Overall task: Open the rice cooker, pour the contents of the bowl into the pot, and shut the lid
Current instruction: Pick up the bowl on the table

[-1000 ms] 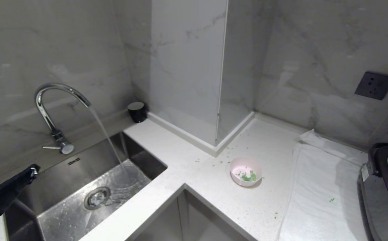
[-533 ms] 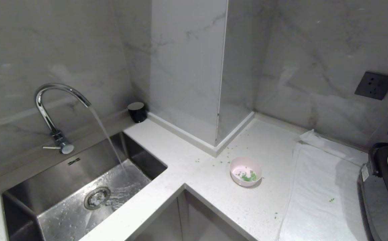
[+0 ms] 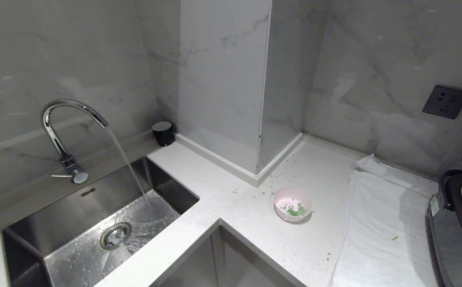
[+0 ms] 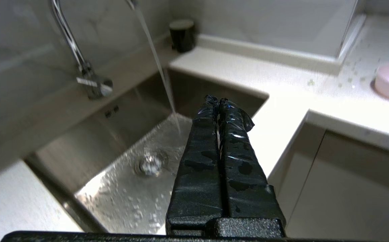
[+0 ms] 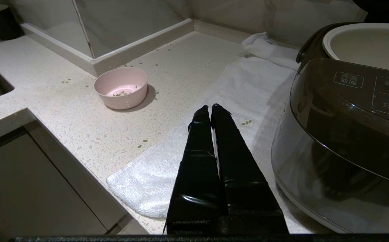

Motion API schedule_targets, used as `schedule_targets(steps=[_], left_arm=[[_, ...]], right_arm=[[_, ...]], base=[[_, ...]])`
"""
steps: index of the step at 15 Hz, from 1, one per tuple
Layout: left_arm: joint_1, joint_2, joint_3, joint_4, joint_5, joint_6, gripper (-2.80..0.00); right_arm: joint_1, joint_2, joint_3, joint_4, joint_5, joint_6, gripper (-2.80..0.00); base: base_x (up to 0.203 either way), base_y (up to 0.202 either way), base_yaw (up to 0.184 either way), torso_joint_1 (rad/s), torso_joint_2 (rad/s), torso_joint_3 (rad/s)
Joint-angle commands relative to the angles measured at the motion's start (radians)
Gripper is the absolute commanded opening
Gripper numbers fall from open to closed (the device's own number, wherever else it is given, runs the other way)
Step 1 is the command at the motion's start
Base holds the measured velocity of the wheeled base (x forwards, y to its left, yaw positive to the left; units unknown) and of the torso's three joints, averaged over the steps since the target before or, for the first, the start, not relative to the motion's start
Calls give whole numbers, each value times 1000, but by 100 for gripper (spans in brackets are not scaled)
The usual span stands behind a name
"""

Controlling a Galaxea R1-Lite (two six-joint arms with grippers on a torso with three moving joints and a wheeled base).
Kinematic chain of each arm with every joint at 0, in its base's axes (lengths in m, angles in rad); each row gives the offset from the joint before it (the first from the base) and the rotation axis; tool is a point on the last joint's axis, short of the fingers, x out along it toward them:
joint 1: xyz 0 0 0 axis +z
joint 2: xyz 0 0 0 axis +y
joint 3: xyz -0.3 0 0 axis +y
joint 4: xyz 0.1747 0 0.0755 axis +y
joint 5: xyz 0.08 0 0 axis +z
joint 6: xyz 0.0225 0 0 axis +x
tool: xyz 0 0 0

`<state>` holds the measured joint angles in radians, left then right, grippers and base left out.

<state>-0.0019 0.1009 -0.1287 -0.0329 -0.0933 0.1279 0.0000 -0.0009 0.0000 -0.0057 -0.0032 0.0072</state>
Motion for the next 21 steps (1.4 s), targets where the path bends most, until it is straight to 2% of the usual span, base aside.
schedule_targets(steps=[1, 5, 7, 9, 11, 15, 19, 21], left_arm=[[1, -103, 103, 16, 0, -9, -280], [3, -103, 104, 25, 28, -66, -280], [0, -101, 121, 45, 97, -38, -280], [3, -101, 118, 56, 92, -37, -280], [2, -101, 113, 73, 92, -39, -280], [0, -101, 113, 76, 87, -39, -280], [0, -101, 109, 83, 84, -42, -280], [-1, -102, 109, 88, 84, -44, -280]], right_arm=[[0, 0, 2, -1, 0, -2, -280], [0, 1, 2, 0, 0, 2, -280], [0, -1, -1, 8, -1, -4, -280], [-1, 0, -13, 60, 6, -69, -280], [-2, 27, -72, 93, 0, -75, -280], [3, 373, -309, 109, 28, 44, -280], [6, 888, -517, 116, 97, 91, -280], [12, 1149, -638, 150, 162, 105, -280]], base=[[0, 0, 0, 0, 0, 0], [0, 0, 0, 0, 0, 0], [0, 0, 0, 0, 0, 0], [0, 0, 0, 0, 0, 0], [0, 0, 0, 0, 0, 0], [0, 0, 0, 0, 0, 0], [0, 0, 0, 0, 0, 0], [0, 0, 0, 0, 0, 0]])
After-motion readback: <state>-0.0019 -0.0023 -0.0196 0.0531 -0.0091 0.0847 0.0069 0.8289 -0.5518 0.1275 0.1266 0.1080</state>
